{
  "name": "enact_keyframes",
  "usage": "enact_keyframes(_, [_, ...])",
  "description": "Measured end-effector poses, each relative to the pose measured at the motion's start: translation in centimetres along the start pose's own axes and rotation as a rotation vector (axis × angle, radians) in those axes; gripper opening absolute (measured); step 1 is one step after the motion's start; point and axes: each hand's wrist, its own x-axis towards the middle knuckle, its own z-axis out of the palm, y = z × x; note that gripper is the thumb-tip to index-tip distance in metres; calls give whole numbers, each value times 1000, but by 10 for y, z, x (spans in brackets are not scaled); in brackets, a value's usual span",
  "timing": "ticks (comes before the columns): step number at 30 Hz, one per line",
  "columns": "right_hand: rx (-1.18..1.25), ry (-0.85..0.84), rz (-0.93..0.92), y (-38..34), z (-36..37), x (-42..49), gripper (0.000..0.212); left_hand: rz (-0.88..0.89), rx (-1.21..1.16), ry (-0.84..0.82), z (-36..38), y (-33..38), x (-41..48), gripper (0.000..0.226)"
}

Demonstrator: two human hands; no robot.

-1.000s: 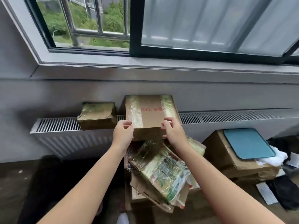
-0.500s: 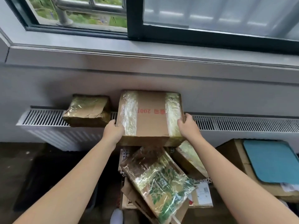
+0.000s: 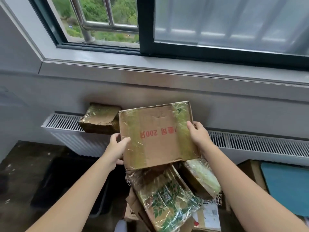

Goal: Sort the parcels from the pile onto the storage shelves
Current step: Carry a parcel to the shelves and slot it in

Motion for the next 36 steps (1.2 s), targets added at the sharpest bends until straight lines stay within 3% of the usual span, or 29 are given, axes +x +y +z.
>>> enact_keyframes(4, [10, -27, -25, -23, -8, -3, 59, -43, -189, -22, -16, 20, -17, 61])
enact_keyframes(7, [112, -78, -6, -37, -13, -10, 88, -32, -299, 43, -28, 28, -32, 73])
enact_keyframes(10, [282, -126, 34, -52, -17, -16, 75, -18, -333, 34, -42, 39, -50, 80])
enact_keyframes(15, [378, -248, 54, -73, -21, -20, 68, 123, -305, -68, -73, 51, -79, 54])
enact_keyframes(19, [427, -405, 96, -84, -20, -21, 81, 262, -329, -127, -97, 45, -92, 35])
enact_keyframes(21, [450, -492, 110, -89, -23, -21, 88, 285, -359, -115, -106, 42, -96, 41])
enact_keyframes(23, [451, -595, 120, -95, -25, -20, 93, 274, -394, -77, -113, 40, -100, 61])
enact_keyframes(25, [492, -676, 112, -102, -24, -21, 81, 272, -381, -52, -117, 40, -103, 79])
enact_keyframes(28, [523, -686, 78, -109, -18, -24, 68, 343, -435, -86, -120, 39, -109, 62])
enact_keyframes(31, [524, -659, 77, -112, -13, -29, 91, 472, -453, -161, -126, 36, -114, 46])
enact_keyframes(36, [526, -754, 46, -116, -14, -36, 91, 477, -492, -161, -142, 35, -117, 57])
